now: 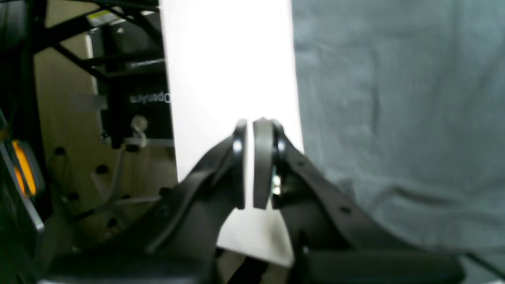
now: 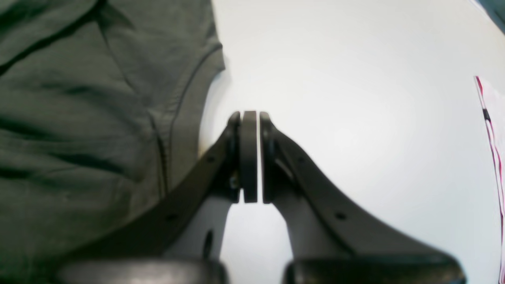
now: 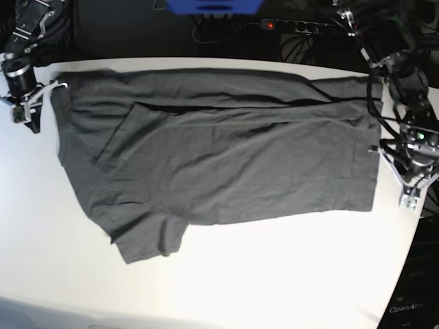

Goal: Fold the T-shirt properly
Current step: 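Open the left gripper and move it along the shirt's side toward the hem, then grasp the shirt's hem corner with the left gripper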

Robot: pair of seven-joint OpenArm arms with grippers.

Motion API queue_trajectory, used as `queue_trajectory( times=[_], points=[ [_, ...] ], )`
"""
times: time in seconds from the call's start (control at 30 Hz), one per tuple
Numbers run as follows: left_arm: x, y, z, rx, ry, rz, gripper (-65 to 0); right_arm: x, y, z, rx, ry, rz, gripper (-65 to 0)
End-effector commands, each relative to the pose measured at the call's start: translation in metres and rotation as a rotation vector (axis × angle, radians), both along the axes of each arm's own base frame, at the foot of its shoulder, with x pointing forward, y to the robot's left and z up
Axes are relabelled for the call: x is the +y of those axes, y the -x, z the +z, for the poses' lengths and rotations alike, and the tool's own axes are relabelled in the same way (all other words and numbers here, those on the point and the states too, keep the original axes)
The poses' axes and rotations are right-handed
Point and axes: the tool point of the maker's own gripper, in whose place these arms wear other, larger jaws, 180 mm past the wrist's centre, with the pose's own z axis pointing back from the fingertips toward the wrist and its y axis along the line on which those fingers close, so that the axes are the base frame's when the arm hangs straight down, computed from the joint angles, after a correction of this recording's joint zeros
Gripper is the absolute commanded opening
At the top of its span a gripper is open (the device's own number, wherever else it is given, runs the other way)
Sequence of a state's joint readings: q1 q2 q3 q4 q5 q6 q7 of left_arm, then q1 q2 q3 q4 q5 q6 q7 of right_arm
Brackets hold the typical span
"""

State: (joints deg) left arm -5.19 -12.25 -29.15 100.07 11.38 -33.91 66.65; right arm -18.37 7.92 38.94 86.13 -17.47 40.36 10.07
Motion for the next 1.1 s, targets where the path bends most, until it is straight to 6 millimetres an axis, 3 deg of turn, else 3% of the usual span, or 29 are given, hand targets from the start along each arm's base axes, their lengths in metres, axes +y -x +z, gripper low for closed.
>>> queue_trajectory(
  times=[0.0, 0.27, 0.43, 0.83, 1.07],
  points=[
    [0.005, -0.014, 0.010, -0.035, -0.001, 0.005, -61.7, -0.005, -0.007, 0.016, -0.056, 0.016, 0.006, -63.5],
    [0.003, -0.074, -0.019, -0.019, 0.183, 0.030, -61.7, -0.005, -0.003, 0.013, -0.041, 0.017, 0.006, -63.5],
    [0.001, -0.096, -0.021, -0.102, 0.256, 0.029, -61.7, -0.004, 0.009, 0.005, -0.012, 0.012, 0.004, -63.5],
    [-0.005, -0.112, -0.030, -0.183, 0.307, 0.000, -61.7, -0.004, 0.011, 0.004, -0.006, 0.012, 0.002, -63.5],
    [0.012, -0.095, -0.040, -0.150, 0.272, 0.015, -61.8, -0.006, 0.012, 0.005, -0.014, 0.007, -0.018, -63.5]
  ],
)
